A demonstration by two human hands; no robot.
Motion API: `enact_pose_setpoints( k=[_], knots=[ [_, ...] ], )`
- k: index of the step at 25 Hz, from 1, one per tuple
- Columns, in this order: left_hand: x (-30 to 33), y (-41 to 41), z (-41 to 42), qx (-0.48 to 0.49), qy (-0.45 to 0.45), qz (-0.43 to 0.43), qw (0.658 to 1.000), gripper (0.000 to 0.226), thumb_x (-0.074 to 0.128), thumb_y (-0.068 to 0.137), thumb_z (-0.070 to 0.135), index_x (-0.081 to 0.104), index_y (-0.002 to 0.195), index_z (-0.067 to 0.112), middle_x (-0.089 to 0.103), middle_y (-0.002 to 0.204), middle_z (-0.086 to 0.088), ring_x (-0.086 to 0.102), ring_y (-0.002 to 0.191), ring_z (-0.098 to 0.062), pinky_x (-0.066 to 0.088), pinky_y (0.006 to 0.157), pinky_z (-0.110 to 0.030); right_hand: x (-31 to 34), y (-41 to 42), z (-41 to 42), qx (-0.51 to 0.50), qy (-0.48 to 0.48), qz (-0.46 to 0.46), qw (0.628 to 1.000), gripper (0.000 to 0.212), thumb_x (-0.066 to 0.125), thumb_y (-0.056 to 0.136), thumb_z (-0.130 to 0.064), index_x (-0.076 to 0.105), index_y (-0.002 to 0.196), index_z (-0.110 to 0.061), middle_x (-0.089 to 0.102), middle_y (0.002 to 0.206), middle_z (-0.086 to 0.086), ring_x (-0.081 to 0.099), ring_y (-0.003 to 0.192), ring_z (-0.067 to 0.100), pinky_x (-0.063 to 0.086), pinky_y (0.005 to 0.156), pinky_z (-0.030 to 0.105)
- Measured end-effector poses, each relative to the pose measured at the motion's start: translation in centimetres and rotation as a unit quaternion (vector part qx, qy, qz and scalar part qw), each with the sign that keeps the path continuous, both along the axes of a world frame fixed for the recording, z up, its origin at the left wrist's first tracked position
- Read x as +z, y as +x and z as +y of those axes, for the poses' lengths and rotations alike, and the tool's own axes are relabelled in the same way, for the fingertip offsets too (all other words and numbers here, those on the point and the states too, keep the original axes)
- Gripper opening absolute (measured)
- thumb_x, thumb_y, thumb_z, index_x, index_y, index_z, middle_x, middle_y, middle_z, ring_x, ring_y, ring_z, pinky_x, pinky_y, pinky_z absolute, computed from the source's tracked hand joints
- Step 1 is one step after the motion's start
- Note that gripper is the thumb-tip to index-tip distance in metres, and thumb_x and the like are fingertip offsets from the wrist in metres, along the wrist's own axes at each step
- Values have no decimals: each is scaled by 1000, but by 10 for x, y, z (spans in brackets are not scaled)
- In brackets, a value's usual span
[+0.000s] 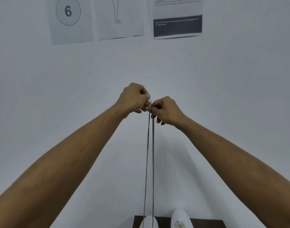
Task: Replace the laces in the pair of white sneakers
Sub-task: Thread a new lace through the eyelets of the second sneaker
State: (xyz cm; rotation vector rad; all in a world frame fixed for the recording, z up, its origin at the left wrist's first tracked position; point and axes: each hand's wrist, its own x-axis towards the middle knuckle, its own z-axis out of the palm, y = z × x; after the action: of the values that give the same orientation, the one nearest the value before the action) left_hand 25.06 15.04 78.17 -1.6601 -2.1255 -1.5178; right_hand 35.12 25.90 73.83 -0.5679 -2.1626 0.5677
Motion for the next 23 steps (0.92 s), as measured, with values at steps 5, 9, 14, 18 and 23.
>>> enact_pose_setpoints(
  k=[5, 9, 14, 18, 23],
  knots=[
    [-23, 2, 3, 6, 69, -68, 995, 13, 51, 97, 14, 63, 94, 7, 72, 74, -8, 72, 61, -19, 58, 56, -27, -27, 10, -2, 17, -95, 174, 980, 20, 59, 95, -19, 71, 85, -7, 66, 68, 4, 54, 47, 8, 44, 43, 22],
    [-85, -15, 18, -37, 58, -234, 970, 14, 46, 99, 9, 59, 97, 7, 71, 78, -12, 72, 65, -23, 60, 61, -29, -107, 18, 5, 11, -141, 210, 967, 29, 59, 95, -22, 68, 88, 5, 47, 62, 6, 44, 56, 13, 40, 44, 25],
    [-192, -44, 44, -16, -10, -440, 898, 15, 42, 98, 5, 55, 91, 10, 70, 84, -14, 70, 67, -24, 56, 61, -29, -260, 20, -6, 52, -372, 97, 922, 17, 67, 90, -22, 76, 90, -6, 62, 65, 2, 55, 59, 11, 49, 55, 26],
    [-298, -53, 56, 13, -80, -502, 861, 11, 46, 97, 5, 56, 98, 10, 72, 89, -13, 70, 71, -24, 55, 64, -31, -367, 8, -25, 45, -488, -13, 871, 15, 58, 93, -4, 72, 93, -8, 70, 74, 10, 61, 59, 15, 53, 62, 27],
    [-431, -45, 34, 128, -220, -400, 880, 29, 60, 86, 12, 58, 115, 15, 65, 112, -4, 62, 98, -21, 53, 84, -37, -437, -13, -28, -27, -496, -121, 859, 22, 54, 93, -5, 67, 77, -12, 60, 62, 5, 53, 44, 14, 53, 52, 30]
  ],
)
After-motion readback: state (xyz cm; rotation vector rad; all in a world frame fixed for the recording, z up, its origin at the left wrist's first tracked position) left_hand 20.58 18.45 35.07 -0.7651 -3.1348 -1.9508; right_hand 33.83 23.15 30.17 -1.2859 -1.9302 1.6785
